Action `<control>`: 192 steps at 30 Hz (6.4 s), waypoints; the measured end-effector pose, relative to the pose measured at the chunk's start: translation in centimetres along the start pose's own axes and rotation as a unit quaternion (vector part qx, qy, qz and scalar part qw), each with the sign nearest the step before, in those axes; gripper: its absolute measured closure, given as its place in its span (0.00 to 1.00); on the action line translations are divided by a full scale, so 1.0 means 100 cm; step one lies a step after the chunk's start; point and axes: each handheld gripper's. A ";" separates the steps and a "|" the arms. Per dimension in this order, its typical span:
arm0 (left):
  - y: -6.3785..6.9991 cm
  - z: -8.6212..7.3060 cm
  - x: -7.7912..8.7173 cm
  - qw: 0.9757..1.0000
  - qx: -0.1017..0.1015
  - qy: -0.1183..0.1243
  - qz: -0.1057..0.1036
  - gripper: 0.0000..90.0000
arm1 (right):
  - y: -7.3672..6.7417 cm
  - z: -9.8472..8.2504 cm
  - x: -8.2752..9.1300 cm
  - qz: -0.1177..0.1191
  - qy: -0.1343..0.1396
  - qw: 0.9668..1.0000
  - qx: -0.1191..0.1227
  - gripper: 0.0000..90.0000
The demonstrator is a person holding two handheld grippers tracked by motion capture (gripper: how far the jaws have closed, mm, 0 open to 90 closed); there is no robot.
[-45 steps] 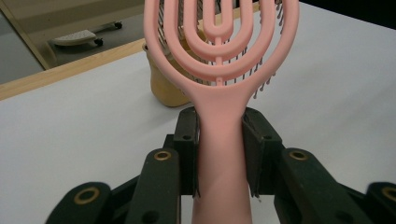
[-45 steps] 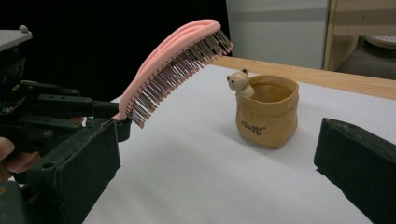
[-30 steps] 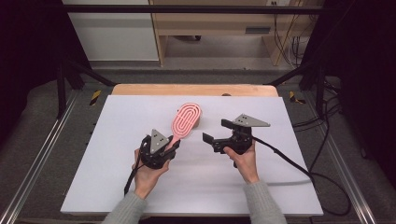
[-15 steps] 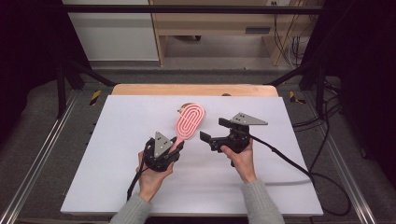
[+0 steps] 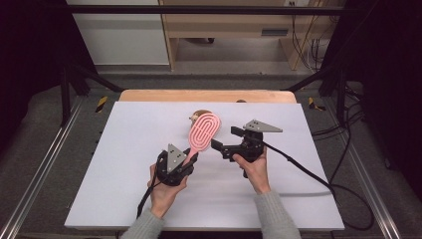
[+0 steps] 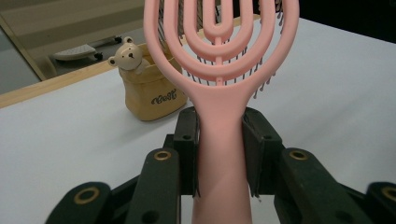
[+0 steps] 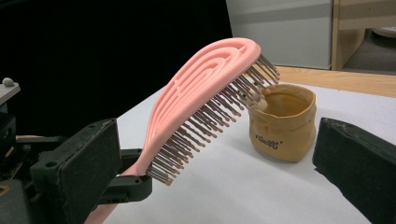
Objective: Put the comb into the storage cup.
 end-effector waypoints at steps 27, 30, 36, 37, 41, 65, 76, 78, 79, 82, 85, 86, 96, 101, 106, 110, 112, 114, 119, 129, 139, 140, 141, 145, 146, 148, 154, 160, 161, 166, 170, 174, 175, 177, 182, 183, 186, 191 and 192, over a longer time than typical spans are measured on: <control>0.020 0.000 -0.005 1.000 -0.015 0.006 -0.016 0.77 | 0.003 0.001 -0.002 0.003 -0.010 1.000 -0.025 0.07; 0.021 0.000 -0.004 1.000 -0.018 0.007 -0.017 0.77 | 0.003 0.000 -0.003 0.004 -0.012 1.000 -0.027 0.09; 0.024 0.000 -0.004 1.000 -0.019 0.009 -0.020 0.77 | 0.003 0.000 -0.004 0.005 -0.014 0.999 -0.036 0.16; 0.024 0.000 -0.004 1.000 -0.019 0.009 -0.020 0.77 | 0.003 0.000 -0.004 0.005 -0.014 0.999 -0.039 0.17; 0.025 0.000 -0.004 1.000 -0.021 0.011 -0.020 0.77 | 0.004 0.001 -0.004 0.004 -0.014 0.999 -0.046 0.21; 0.031 -0.002 -0.003 0.999 -0.027 0.020 -0.019 0.77 | 0.004 0.000 -0.007 0.018 -0.027 0.997 -0.075 0.44; 0.031 -0.003 -0.004 0.999 -0.029 0.025 -0.016 0.77 | 0.005 0.001 -0.007 0.039 -0.033 0.994 -0.097 0.56; 0.031 -0.003 -0.004 0.999 -0.030 0.025 -0.015 0.77 | 0.005 0.001 -0.007 0.042 -0.035 0.993 -0.103 0.57; 0.032 -0.003 -0.003 0.999 -0.030 0.027 -0.015 0.77 | 0.005 0.001 -0.007 0.045 -0.036 0.993 -0.106 0.57; 0.032 -0.003 -0.003 0.999 -0.036 0.033 -0.013 0.77 | 0.005 0.002 -0.006 0.050 -0.036 0.992 -0.112 0.58; 0.032 -0.003 -0.004 0.999 -0.037 0.033 -0.012 0.77 | 0.005 0.002 -0.006 0.053 -0.038 0.991 -0.116 0.60; 0.032 -0.003 -0.004 0.999 -0.037 0.033 -0.012 0.77 | 0.005 0.003 -0.006 0.054 -0.039 0.991 -0.117 0.60; 0.034 -0.006 -0.005 0.998 -0.040 0.038 -0.008 0.77 | 0.003 0.003 -0.004 0.064 -0.036 0.989 -0.126 0.65; 0.035 -0.007 -0.007 0.998 -0.040 0.040 -0.007 0.77 | 0.002 0.003 -0.002 0.068 -0.035 0.989 -0.127 0.67; 0.035 -0.008 -0.008 0.998 -0.041 0.040 -0.005 0.77 | 0.001 0.003 -0.002 0.071 -0.032 0.989 -0.124 0.68; 0.035 -0.008 -0.009 0.998 -0.040 0.040 -0.006 0.76 | 0.000 0.003 -0.002 0.076 -0.028 0.989 -0.125 0.69; 0.035 -0.008 -0.009 0.998 -0.041 0.040 -0.006 0.76 | 0.000 0.003 -0.002 0.078 -0.028 0.989 -0.125 0.70; 0.035 -0.008 -0.009 0.998 -0.041 0.040 -0.006 0.76 | 0.000 0.003 -0.001 0.079 -0.029 0.989 -0.125 0.70; 0.035 -0.008 -0.010 0.998 -0.040 0.039 -0.009 0.76 | -0.001 0.003 0.000 0.080 -0.027 0.989 -0.121 0.70; 0.033 -0.005 -0.011 0.998 -0.040 0.035 -0.013 0.71 | -0.002 0.004 0.002 0.080 -0.022 0.990 -0.112 0.70; 0.033 -0.003 -0.011 0.999 -0.030 0.031 -0.028 0.63 | -0.003 0.004 0.004 0.067 -0.020 0.992 -0.104 0.70; 0.032 -0.002 -0.011 0.999 -0.030 0.031 -0.030 0.62 | -0.003 0.004 0.004 0.065 -0.021 0.992 -0.103 0.70; 0.032 -0.002 -0.011 0.999 -0.030 0.031 -0.031 0.61 | -0.003 0.004 0.004 0.063 -0.021 0.993 -0.101 0.70; 0.030 0.000 -0.010 0.998 -0.029 0.033 -0.035 0.56 | -0.002 0.004 0.005 0.061 -0.019 0.993 -0.100 0.70; 0.030 0.001 -0.010 0.998 -0.029 0.033 -0.037 0.55 | -0.002 0.005 0.005 0.059 -0.018 0.993 -0.099 0.70; 0.029 0.002 -0.009 0.998 -0.029 0.033 -0.040 0.53 | -0.002 0.006 0.006 0.056 -0.018 0.993 -0.099 0.70; 0.025 0.006 -0.008 0.997 -0.016 0.022 -0.068 0.45 | 0.000 0.008 0.008 0.042 -0.021 0.995 -0.089 0.70; 0.020 0.013 -0.007 0.995 -0.017 0.013 -0.094 0.36 | 0.003 0.010 0.011 0.029 -0.023 0.996 -0.080 0.70; 0.019 0.015 -0.006 0.995 -0.014 0.010 -0.103 0.34 | 0.003 0.011 0.011 0.027 -0.023 0.996 -0.079 0.70; 0.013 0.022 -0.005 0.992 -0.018 -0.004 -0.121 0.24 | 0.005 0.012 0.013 0.019 -0.023 0.997 -0.069 0.70; 0.008 0.024 -0.003 0.992 -0.029 -0.013 -0.121 0.20 | 0.006 0.013 0.015 0.012 -0.024 0.998 -0.063 0.70; 0.000 0.023 -0.001 0.991 -0.020 -0.018 -0.128 0.18 | 0.006 0.015 0.016 0.009 -0.023 0.998 -0.059 0.70; 0.000 0.023 -0.001 0.991 -0.020 -0.018 -0.128 0.18 | 0.006 0.015 0.016 0.009 -0.023 0.998 -0.059 0.70; -0.005 0.022 0.001 0.991 -0.012 -0.019 -0.131 0.15 | 0.007 0.016 0.017 0.006 -0.021 0.998 -0.055 0.70; -0.015 0.022 0.005 0.991 -0.003 -0.015 -0.130 0.07 | 0.009 0.018 0.019 0.004 -0.020 0.999 -0.050 0.70; -0.017 0.021 0.006 0.991 -0.001 -0.014 -0.131 0.06 | 0.009 0.018 0.020 0.003 -0.020 0.999 -0.048 0.70; -0.024 0.020 0.010 0.992 0.003 -0.011 -0.129 0.02 | 0.010 0.019 0.021 -0.001 -0.021 0.999 -0.043 0.70; -0.037 0.016 0.016 0.992 0.012 -0.004 -0.129 0.00 | 0.012 0.022 0.025 -0.005 -0.019 0.999 -0.037 0.70; -0.039 0.015 0.018 0.992 0.011 -0.004 -0.127 0.00 | 0.012 0.023 0.025 -0.006 -0.018 0.999 -0.036 0.70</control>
Point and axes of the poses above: each handheld gripper's, and its own axes: x roughly backward along the jaws, z roughly out of its top, y roughly to its right, and after that the axes turned 9 degrees about x, right-handed
